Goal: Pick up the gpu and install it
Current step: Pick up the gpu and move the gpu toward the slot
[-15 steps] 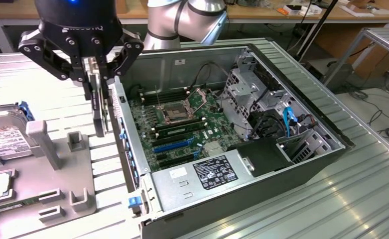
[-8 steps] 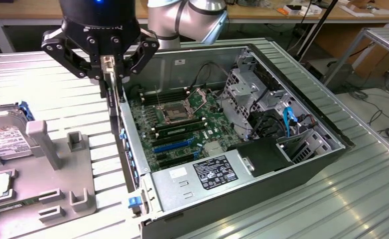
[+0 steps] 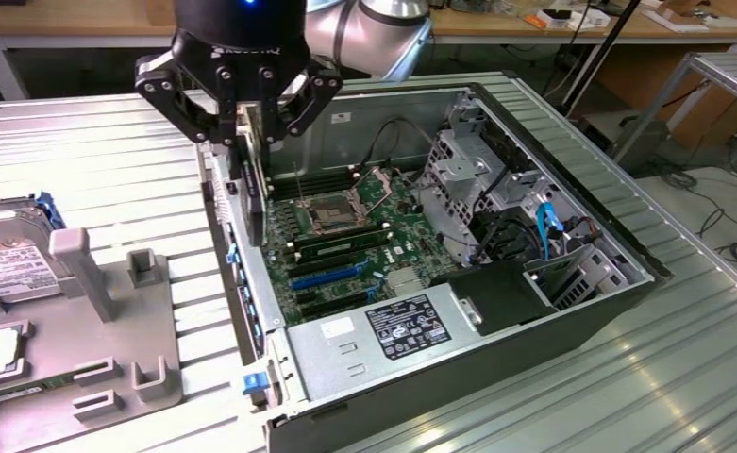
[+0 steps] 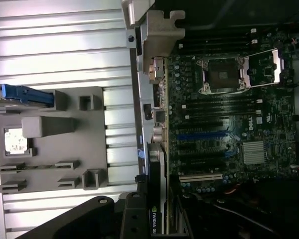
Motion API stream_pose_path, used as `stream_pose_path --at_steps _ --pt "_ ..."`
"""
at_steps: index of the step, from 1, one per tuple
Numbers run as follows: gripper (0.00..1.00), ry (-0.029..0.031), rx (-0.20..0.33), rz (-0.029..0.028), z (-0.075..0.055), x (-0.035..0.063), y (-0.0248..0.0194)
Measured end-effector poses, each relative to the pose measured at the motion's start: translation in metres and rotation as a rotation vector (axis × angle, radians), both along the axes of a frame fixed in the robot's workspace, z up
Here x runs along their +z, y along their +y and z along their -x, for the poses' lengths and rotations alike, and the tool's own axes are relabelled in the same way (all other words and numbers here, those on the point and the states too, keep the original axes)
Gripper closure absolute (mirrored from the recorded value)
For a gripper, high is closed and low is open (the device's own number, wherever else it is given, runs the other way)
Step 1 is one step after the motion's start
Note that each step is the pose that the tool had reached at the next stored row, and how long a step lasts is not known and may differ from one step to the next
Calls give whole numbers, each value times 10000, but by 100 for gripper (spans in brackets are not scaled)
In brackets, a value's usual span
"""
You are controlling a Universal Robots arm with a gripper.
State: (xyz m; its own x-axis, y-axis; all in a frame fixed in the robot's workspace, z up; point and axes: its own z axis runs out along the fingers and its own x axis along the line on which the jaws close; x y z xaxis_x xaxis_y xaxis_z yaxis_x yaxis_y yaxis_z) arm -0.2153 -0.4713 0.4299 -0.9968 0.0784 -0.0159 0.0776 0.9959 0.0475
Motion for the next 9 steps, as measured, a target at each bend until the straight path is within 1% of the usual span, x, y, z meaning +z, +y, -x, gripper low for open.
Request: stream_pose_path --at_steps 2,9 --pt "73 1 0 0 -72 0 0" --pt "73 1 0 0 -237 0 0"
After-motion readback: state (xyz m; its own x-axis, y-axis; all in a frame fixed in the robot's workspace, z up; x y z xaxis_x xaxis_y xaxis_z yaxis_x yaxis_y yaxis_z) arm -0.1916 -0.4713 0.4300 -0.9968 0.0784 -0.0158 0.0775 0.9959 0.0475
